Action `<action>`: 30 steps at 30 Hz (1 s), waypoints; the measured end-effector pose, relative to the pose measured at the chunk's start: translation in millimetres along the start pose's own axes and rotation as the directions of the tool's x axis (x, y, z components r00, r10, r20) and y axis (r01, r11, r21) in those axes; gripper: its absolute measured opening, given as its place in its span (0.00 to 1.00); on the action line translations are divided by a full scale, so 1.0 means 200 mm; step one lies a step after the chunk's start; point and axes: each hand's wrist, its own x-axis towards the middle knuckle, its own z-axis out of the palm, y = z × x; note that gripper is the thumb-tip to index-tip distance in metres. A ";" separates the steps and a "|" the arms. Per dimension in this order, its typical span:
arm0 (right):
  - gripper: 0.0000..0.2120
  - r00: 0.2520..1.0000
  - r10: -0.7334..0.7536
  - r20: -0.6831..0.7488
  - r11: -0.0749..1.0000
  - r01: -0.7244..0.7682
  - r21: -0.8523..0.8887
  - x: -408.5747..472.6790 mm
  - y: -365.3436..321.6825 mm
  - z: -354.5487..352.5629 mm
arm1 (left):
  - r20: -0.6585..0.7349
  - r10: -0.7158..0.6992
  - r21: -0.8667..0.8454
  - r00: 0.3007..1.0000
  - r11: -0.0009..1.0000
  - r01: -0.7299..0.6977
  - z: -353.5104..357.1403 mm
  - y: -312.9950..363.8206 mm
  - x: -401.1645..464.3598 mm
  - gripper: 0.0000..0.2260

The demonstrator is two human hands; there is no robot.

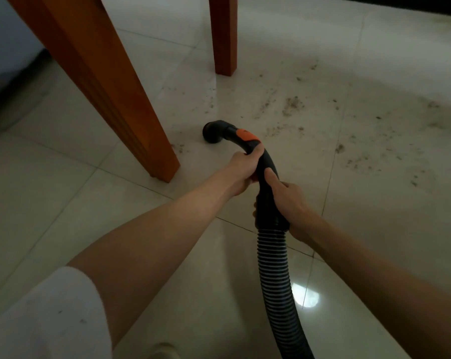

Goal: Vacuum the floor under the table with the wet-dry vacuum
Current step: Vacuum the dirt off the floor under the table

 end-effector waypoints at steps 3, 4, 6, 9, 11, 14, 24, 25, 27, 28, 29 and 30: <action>0.23 1.000 0.008 0.006 1.000 -0.008 0.014 0.04 -0.03 0.01 | -0.021 0.010 0.001 1.000 1.000 -0.010 0.00 0.03 0.03 0.23; 0.23 1.000 0.009 0.009 1.000 -0.009 0.020 0.06 -0.04 0.02 | -0.031 0.012 0.008 0.999 1.000 -0.011 -0.01 0.04 0.04 0.23; 0.24 1.000 0.014 0.021 0.999 -0.015 0.032 0.08 -0.07 0.05 | -0.067 0.018 0.040 0.998 0.999 -0.016 -0.02 0.06 0.06 0.23; 0.24 0.999 0.012 0.036 0.999 -0.014 0.043 0.09 -0.08 0.10 | -0.122 0.030 0.057 0.992 0.998 -0.024 -0.06 0.05 0.08 0.24; 0.23 0.999 0.017 0.047 0.999 -0.019 0.038 0.08 -0.07 0.11 | -0.134 0.031 0.031 0.990 0.999 -0.027 -0.08 0.03 0.07 0.24; 0.23 0.996 0.032 0.080 0.999 -0.032 0.007 0.06 -0.06 0.07 | -0.148 0.040 -0.013 0.988 0.999 -0.042 -0.08 0.00 0.05 0.24; 0.24 0.979 0.054 0.195 0.998 -0.059 0.020 -0.04 -0.06 -0.02 | -0.186 0.035 -0.078 0.982 0.996 -0.050 -0.04 -0.05 -0.04 0.22; 0.23 0.978 0.055 0.203 0.998 -0.061 0.023 -0.04 -0.06 -0.02 | -0.194 0.033 -0.083 0.981 0.995 -0.050 -0.04 -0.05 -0.04 0.22; 0.23 0.975 0.058 0.213 0.998 -0.064 0.022 -0.04 -0.07 -0.02 | -0.211 0.027 -0.106 0.977 0.993 -0.050 -0.05 -0.05 -0.05 0.21; 0.22 0.975 0.059 0.214 0.998 -0.064 0.018 -0.05 -0.07 -0.01 | -0.217 0.025 -0.115 0.976 0.992 -0.051 -0.06 -0.05 -0.06 0.22; 0.22 0.975 0.058 0.213 0.998 -0.062 0.014 -0.05 -0.07 -0.01 | -0.219 0.025 -0.118 0.975 0.992 -0.052 -0.06 -0.05 -0.06 0.22; 0.22 0.976 0.053 0.211 0.998 -0.057 0.013 -0.05 -0.07 0.01 | -0.221 0.025 -0.115 0.975 0.992 -0.051 -0.07 -0.05 -0.06 0.22</action>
